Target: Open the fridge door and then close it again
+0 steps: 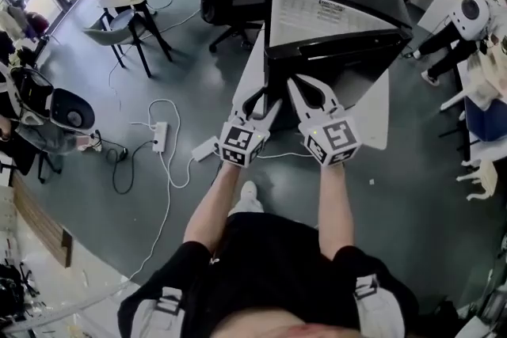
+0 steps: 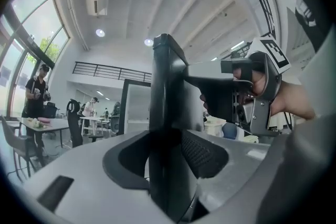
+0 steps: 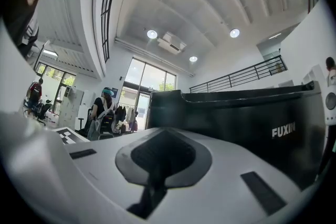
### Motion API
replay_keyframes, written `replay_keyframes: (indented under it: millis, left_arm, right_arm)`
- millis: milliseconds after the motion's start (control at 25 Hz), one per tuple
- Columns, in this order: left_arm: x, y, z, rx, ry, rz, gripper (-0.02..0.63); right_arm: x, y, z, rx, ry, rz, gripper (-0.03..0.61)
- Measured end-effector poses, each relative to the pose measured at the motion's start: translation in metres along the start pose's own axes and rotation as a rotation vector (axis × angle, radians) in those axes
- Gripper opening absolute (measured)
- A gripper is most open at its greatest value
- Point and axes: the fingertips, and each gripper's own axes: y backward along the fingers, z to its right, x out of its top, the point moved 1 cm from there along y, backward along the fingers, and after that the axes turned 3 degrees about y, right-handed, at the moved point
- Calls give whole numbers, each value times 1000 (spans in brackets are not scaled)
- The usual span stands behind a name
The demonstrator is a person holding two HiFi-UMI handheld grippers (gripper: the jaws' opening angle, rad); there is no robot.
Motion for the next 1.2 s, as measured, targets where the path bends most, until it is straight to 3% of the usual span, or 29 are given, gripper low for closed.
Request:
replay_keyframes:
  millis: [320,560,680,920,1200]
  left_arm:
    - [4,-65,-87,-140,50,11,178]
    - [6,-119,-128,-240,164,-25,187]
    - [4,-134,-140,-246,179,-28,190]
    - [-3,-159,-159,-200,361,-8,189]
    - [0,-170,-163,-164,377,-4,187]
  right_arm:
    - [-22,-89,42,-119,37,-14,-6]
    - [-37,-128,86,-265,44,6,-6]
    - [-44,-140,98,-308,50,-18,-6]
    - [-67,-144,127,-384,-11,-48,-6]
    - [-77,-131,146,-409,-52,-66,-6]
